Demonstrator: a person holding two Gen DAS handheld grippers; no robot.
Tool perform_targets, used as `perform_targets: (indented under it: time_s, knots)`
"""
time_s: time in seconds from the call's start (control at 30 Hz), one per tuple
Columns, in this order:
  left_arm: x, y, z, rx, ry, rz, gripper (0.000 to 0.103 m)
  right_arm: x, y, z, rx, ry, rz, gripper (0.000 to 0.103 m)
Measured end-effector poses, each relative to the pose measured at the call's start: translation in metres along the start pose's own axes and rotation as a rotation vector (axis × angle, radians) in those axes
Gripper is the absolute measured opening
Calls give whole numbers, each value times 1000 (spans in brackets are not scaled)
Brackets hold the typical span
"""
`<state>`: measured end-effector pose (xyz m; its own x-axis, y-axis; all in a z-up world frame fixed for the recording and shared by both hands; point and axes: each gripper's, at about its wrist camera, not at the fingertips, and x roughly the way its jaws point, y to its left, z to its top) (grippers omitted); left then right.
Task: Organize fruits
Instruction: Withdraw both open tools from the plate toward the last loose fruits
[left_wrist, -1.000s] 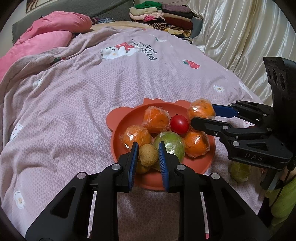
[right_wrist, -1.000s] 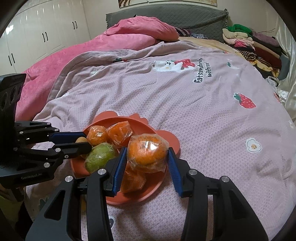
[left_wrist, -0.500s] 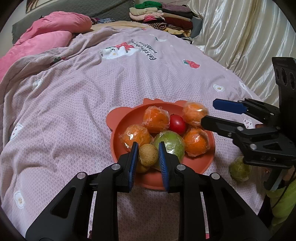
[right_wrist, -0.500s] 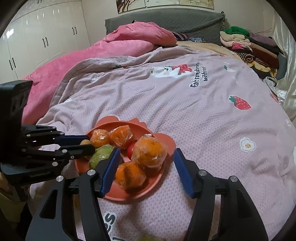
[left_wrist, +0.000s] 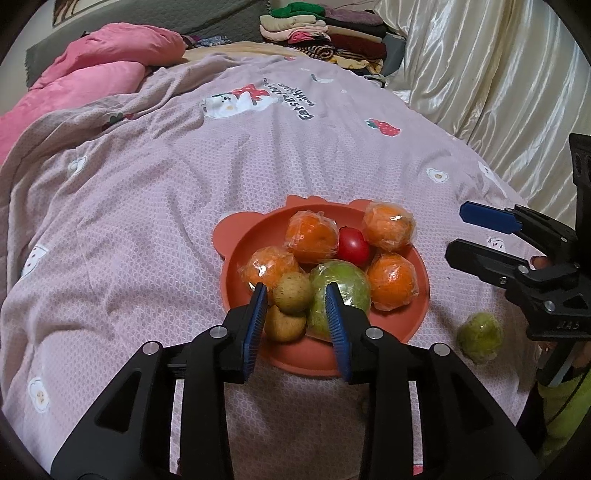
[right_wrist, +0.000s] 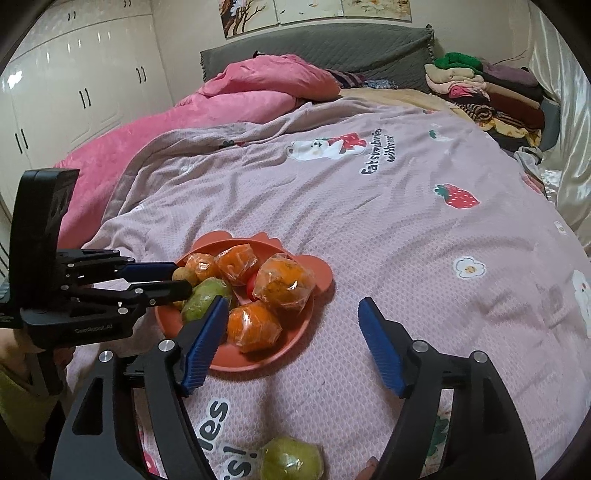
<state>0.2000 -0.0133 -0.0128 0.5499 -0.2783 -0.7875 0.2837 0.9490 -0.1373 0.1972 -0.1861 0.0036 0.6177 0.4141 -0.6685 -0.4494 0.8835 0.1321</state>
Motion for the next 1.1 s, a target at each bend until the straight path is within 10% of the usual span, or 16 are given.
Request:
perform_targets:
  time_s: [1.1]
  knots:
    - [-54,-23,-2,11,-112,24,82,-55,-7,-23,40,-69,-48,95]
